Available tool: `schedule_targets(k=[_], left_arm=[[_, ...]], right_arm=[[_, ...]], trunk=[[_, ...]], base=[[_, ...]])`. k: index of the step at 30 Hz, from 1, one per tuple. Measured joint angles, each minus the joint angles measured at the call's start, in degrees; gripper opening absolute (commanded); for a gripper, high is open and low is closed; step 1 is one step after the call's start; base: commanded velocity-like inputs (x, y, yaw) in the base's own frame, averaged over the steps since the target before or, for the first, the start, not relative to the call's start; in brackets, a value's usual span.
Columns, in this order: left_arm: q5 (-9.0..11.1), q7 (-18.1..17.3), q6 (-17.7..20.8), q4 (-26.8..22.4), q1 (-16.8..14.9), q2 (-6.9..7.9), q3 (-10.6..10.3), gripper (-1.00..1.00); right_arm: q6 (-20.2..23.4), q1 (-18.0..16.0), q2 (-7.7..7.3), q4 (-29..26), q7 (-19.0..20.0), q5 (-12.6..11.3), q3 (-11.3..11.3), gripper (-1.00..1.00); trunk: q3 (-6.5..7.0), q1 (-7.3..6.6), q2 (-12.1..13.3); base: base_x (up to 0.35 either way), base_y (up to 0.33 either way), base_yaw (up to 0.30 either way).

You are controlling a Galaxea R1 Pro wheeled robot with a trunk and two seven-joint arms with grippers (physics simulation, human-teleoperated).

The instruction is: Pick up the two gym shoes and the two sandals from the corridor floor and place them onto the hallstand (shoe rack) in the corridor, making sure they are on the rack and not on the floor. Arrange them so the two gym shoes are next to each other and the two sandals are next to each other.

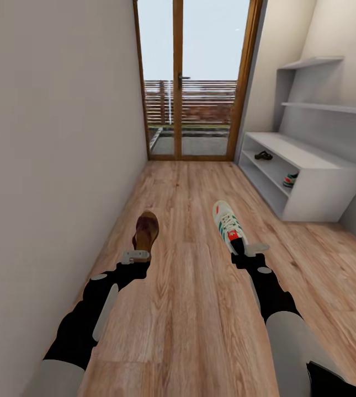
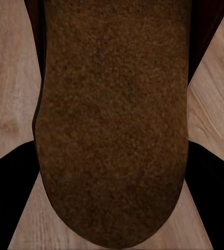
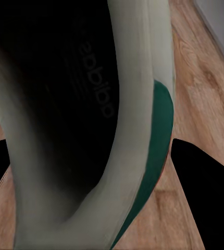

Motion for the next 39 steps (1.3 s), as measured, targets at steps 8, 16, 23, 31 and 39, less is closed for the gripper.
schedule_targets(k=[8,16,23,31,39], left_arm=[[-0.01,0.00,-0.01,0.00,0.00,0.02,0.00,-1.00],[0.00,0.00,-0.01,0.01,0.00,0.00,0.00,-1.00],[0.00,0.00,-0.01,0.01,0.00,0.00,0.00,-1.00],[0.00,0.00,-0.01,0.01,0.00,0.00,0.00,-1.00],[0.00,0.00,-0.01,0.01,0.00,0.00,0.00,-1.00]], right_arm=[[0.01,0.00,0.00,0.00,0.00,0.00,0.00,-1.00],[0.01,0.00,0.00,-0.01,0.00,0.00,-0.01,-1.00],[0.01,0.00,0.00,-0.01,0.00,0.00,-0.01,-1.00],[0.01,0.00,0.00,-0.01,0.00,0.00,-0.01,-1.00],[0.01,0.00,0.00,-0.01,0.01,0.00,-0.01,-1.00]], trunk=[[0.00,0.00,0.00],[0.00,0.00,0.00],[0.00,0.00,0.00],[0.00,0.00,0.00],[0.00,0.00,0.00]], base=[[0.346,0.051,0.000],[0.346,0.002,0.000],[0.346,0.000,0.000],[0.346,0.000,0.000],[0.346,0.000,0.000]])
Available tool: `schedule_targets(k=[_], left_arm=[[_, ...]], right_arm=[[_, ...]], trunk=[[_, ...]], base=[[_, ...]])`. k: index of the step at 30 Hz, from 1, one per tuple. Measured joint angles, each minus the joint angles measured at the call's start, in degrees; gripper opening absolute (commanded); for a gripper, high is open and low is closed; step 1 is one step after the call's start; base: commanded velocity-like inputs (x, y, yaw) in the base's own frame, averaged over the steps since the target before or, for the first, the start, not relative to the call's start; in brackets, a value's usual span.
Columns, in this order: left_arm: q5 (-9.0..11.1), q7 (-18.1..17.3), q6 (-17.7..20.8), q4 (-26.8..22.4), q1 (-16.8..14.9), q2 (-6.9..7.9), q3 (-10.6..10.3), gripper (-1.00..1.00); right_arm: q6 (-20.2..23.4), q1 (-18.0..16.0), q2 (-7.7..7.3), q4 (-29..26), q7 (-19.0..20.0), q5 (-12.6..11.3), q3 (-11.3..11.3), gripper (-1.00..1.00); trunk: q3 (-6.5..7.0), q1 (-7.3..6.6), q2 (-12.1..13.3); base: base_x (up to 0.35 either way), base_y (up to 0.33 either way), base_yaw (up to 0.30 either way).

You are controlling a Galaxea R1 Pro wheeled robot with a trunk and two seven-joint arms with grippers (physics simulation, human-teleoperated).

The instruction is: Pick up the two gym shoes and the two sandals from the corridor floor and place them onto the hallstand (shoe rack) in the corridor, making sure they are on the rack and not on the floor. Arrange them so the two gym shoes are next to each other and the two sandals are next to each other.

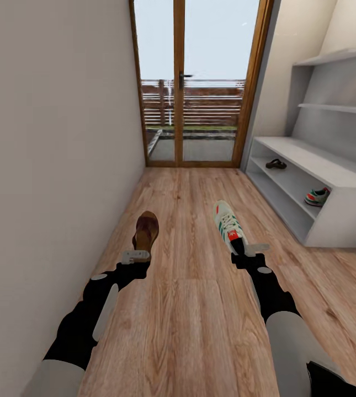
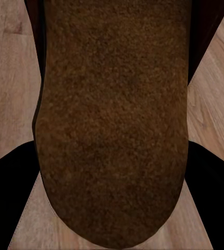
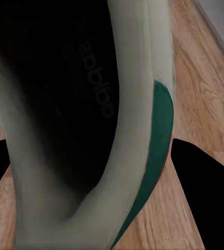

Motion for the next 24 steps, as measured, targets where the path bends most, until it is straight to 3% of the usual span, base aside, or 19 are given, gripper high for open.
schedule_targets(k=[24], left_arm=[[-0.01,0.00,0.00,0.00,0.00,0.02,0.00,-1.00]], right_arm=[[0.00,0.00,0.00,0.00,0.03,0.00,0.00,-1.00]], trunk=[[0.00,0.00,0.00]], base=[[0.346,0.000,0.000]])
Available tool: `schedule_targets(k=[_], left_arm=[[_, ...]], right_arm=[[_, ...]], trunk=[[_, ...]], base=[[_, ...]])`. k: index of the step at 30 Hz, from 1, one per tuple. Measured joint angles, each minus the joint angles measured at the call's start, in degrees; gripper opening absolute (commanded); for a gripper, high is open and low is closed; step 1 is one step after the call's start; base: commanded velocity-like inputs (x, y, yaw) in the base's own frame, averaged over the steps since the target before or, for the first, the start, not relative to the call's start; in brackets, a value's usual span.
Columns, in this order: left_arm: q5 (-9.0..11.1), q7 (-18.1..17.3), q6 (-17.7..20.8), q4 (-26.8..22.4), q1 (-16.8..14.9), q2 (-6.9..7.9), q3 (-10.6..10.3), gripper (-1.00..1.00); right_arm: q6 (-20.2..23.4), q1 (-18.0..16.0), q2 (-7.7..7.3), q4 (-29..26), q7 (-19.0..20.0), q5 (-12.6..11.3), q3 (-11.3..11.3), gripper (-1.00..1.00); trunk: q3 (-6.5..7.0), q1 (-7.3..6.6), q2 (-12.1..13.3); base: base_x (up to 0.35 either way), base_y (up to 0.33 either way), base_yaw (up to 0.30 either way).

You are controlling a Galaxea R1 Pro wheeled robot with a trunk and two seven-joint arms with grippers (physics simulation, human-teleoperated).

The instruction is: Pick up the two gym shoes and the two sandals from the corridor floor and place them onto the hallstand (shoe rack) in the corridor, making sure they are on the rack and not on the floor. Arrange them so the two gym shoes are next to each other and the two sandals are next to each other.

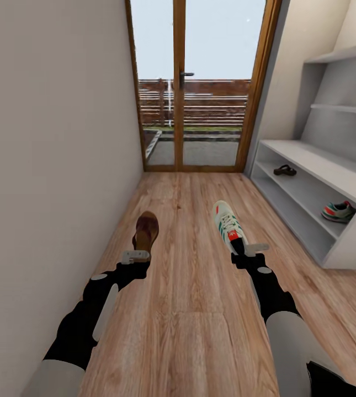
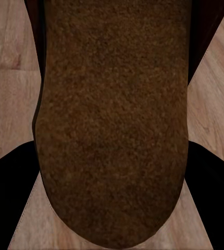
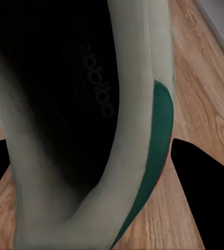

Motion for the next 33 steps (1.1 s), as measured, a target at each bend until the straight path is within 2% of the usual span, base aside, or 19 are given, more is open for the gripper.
schedule_targets(k=[33], left_arm=[[0.00,0.00,0.00,0.00,0.00,0.04,0.00,-1.00]], right_arm=[[0.00,0.00,0.00,0.00,0.04,0.00,-0.01,-1.00]], trunk=[[0.00,0.00,0.00]], base=[[0.346,0.000,0.000]])
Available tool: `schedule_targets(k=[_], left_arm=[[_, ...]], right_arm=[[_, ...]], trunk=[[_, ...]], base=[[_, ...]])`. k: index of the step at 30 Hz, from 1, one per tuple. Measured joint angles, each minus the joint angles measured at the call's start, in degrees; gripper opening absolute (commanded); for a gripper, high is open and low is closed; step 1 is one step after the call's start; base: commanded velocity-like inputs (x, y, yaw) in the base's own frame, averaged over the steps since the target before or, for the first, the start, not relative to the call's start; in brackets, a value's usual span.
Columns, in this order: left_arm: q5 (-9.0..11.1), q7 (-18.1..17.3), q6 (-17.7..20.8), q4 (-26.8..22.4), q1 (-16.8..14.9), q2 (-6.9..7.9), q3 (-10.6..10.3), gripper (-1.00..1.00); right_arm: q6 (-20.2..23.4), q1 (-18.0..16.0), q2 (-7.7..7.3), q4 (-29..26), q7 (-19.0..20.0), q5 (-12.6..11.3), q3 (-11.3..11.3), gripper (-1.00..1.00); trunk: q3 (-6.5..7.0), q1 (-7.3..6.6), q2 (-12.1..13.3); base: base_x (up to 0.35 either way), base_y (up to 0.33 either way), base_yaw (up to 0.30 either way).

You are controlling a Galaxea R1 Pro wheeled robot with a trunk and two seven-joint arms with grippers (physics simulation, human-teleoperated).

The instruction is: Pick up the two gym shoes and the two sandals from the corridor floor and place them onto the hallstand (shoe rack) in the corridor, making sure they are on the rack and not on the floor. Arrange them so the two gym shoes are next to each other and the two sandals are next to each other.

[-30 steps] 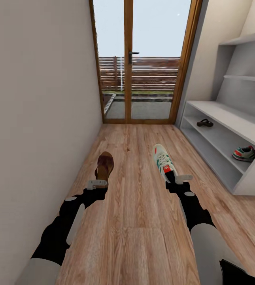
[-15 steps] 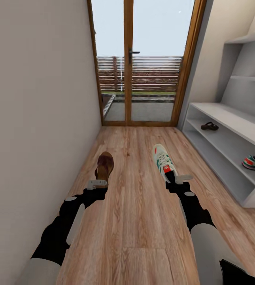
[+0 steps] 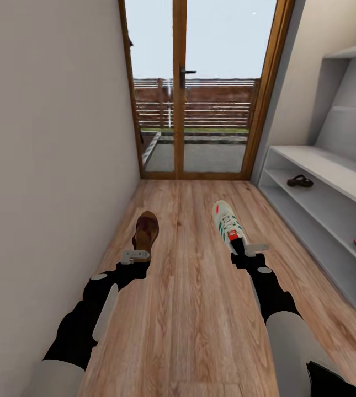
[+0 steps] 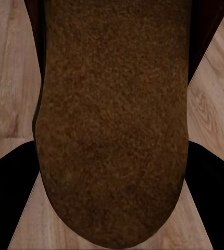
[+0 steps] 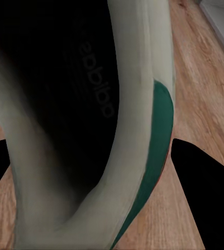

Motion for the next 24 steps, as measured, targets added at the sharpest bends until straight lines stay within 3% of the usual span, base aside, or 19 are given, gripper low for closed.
schedule_targets(k=[24], left_arm=[[0.00,0.00,0.03,0.00,0.00,0.03,0.09,-1.00]], right_arm=[[0.53,0.00,0.00,0.00,0.01,0.00,0.07,-1.00]], trunk=[[0.00,0.00,0.00]], base=[[0.346,0.000,0.000]])
